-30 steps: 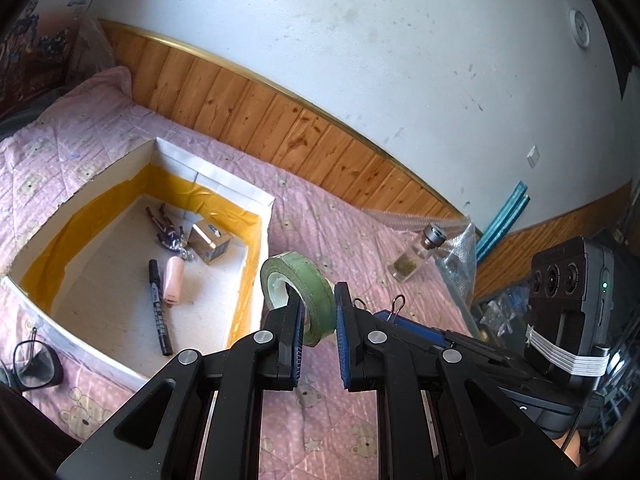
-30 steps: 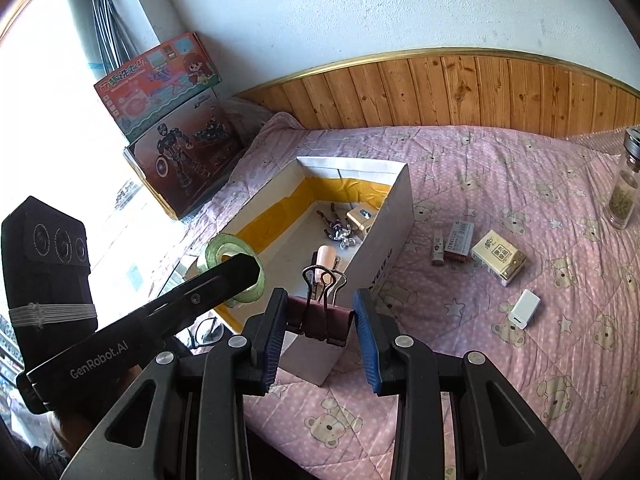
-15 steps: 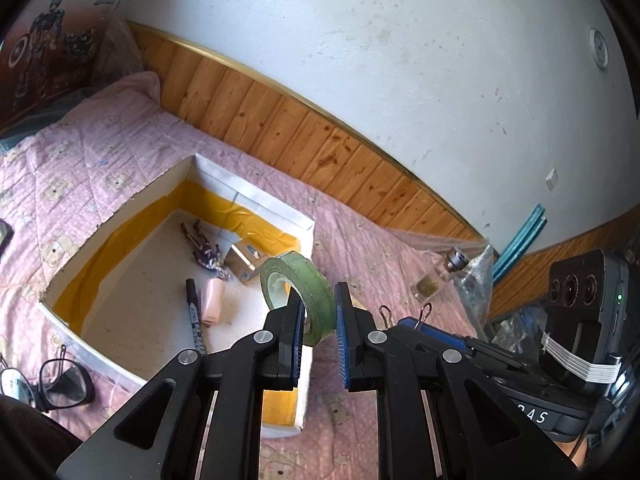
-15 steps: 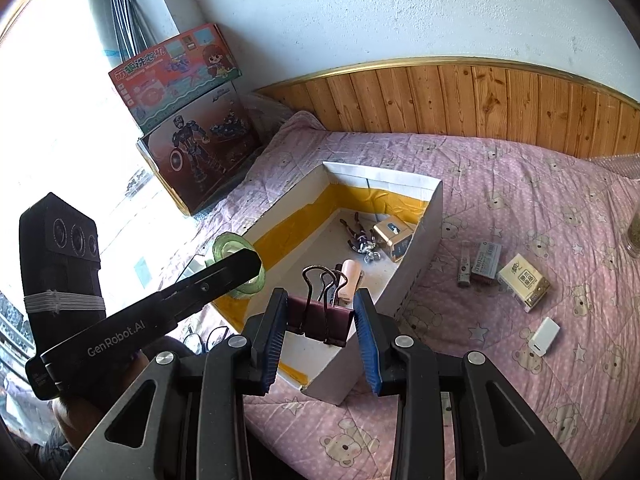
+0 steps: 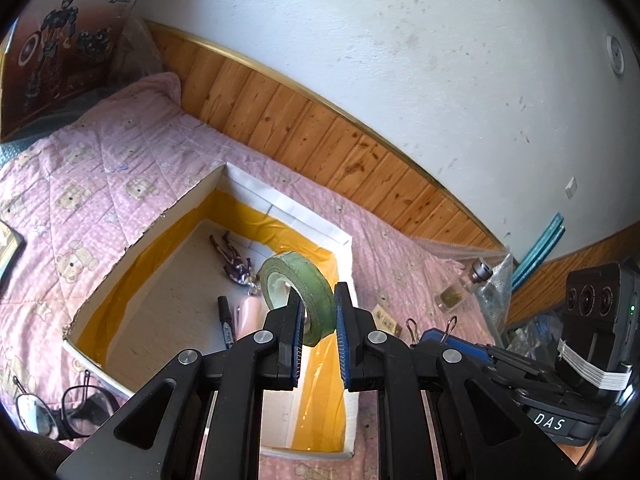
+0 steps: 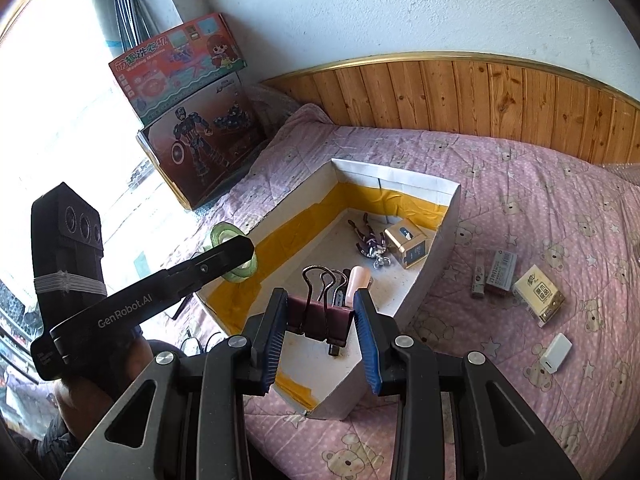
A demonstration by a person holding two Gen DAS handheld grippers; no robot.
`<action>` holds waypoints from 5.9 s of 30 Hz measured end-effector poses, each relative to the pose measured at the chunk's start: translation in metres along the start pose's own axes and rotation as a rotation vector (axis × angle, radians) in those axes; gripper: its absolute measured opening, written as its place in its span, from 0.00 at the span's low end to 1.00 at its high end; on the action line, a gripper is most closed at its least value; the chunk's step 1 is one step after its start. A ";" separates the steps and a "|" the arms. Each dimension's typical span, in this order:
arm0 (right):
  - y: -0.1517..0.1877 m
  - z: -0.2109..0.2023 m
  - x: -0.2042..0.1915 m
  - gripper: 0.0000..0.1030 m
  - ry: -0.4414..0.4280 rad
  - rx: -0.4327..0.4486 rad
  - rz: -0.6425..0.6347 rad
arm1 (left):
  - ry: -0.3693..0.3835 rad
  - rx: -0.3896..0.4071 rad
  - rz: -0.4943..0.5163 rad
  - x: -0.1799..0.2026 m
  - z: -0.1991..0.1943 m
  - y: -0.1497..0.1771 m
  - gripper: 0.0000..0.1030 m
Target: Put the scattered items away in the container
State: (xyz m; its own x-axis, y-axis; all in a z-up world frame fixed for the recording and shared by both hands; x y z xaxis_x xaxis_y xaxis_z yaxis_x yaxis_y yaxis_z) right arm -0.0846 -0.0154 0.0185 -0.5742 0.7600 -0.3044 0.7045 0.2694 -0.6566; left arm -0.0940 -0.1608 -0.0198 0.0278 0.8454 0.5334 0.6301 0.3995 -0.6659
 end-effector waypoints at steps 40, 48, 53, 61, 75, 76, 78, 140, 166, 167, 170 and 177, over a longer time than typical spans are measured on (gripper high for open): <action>-0.005 0.083 -0.003 0.34 -0.023 -0.135 -0.021 | -0.112 -0.156 -0.046 -0.060 0.046 -0.002 0.14; -0.005 0.096 -0.005 0.34 -0.031 -0.162 -0.024 | -0.138 -0.197 -0.065 -0.068 0.054 0.003 0.15; -0.007 0.106 -0.006 0.34 -0.034 -0.178 -0.025 | -0.151 -0.215 -0.070 -0.071 0.058 0.005 0.15; -0.017 0.119 -0.004 0.34 -0.021 -0.202 -0.033 | -0.168 -0.236 -0.093 -0.079 0.062 0.007 0.15; -0.048 0.164 -0.016 0.34 -0.006 -0.259 -0.048 | -0.173 -0.250 -0.139 -0.090 0.064 0.009 0.15; -0.049 0.168 -0.017 0.34 -0.005 -0.264 -0.051 | -0.172 -0.250 -0.143 -0.091 0.064 0.009 0.15; -0.052 0.176 -0.018 0.34 -0.003 -0.272 -0.047 | -0.170 -0.250 -0.149 -0.092 0.064 0.009 0.16; -0.051 0.161 -0.010 0.43 -0.022 -0.313 -0.070 | -0.128 -0.196 -0.111 -0.079 0.055 -0.004 0.54; -0.009 0.009 0.032 0.43 -0.069 -0.036 0.036 | -0.104 -0.082 0.078 0.001 0.004 0.016 0.54; -0.008 0.005 0.033 0.43 -0.071 -0.031 0.037 | -0.099 -0.083 0.083 0.007 0.002 0.017 0.54; -0.004 -0.004 0.035 0.43 -0.075 -0.013 0.043 | -0.078 -0.085 0.112 0.025 -0.004 0.022 0.54; 0.007 -0.024 0.041 0.43 -0.054 0.023 0.051 | -0.046 -0.102 0.163 0.061 -0.008 0.030 0.54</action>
State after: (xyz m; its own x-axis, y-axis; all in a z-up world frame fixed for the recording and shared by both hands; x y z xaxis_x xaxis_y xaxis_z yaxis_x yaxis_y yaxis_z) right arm -0.0931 0.0314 0.0181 -0.5602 0.7390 -0.3743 0.7241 0.2173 -0.6546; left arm -0.0670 -0.0999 -0.0026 0.1021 0.9120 0.3972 0.6954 0.2201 -0.6841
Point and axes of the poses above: each gripper's, at about its wrist camera, not at the fingertips, and z roughly the way its jaws point, x to its right, y to its underside, the point moved 5 cm from there along z, roughly the way its jaws point, and after that the axes turned 2 degrees about -x, right-handed, at the moved point
